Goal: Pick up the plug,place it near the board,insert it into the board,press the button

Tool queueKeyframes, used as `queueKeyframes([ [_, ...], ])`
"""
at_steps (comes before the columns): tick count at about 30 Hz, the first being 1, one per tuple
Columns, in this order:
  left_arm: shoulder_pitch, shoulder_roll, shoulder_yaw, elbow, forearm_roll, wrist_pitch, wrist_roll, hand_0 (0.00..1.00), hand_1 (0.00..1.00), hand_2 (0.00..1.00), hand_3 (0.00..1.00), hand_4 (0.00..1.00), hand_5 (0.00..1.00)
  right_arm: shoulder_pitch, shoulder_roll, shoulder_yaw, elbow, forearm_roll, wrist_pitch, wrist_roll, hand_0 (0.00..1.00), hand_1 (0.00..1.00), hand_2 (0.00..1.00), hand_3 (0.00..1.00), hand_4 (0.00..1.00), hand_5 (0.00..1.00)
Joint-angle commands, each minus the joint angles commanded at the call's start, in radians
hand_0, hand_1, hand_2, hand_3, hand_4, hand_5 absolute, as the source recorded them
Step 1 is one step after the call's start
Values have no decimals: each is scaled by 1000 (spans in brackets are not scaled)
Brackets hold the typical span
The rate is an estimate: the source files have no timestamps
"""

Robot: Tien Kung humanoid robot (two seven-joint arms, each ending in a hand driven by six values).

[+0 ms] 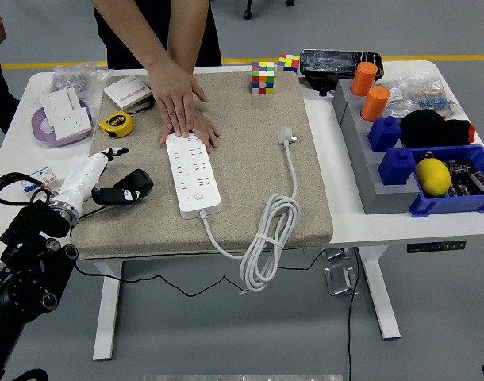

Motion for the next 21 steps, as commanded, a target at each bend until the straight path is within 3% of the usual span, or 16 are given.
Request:
queueKeyframes([
  [3,0,0,2,-6,0,14,-2,788,850,805,811,998,311,0,0,1,0,0,0,-1,838,761,750,779,998,998],
  [4,0,0,2,-7,0,15,-2,763,772,694,739,998,316,0,0,1,0,0,0,-1,837,761,751,779,998,998],
  [9,0,0,4,-8,0,20,-2,763,772,694,739,998,316,1,-1,4,0,-2,0,-1,837,761,751,779,998,998],
  [10,1,0,5,-7,0,17,-2,737,729,657,684,998,315,1,-1,4,0,-2,0,-1,838,761,750,779,998,998],
  [21,3,1,10,-7,0,15,-2,733,725,641,677,998,312,1,-2,3,0,-2,-1,-2,837,760,750,780,998,998],
])
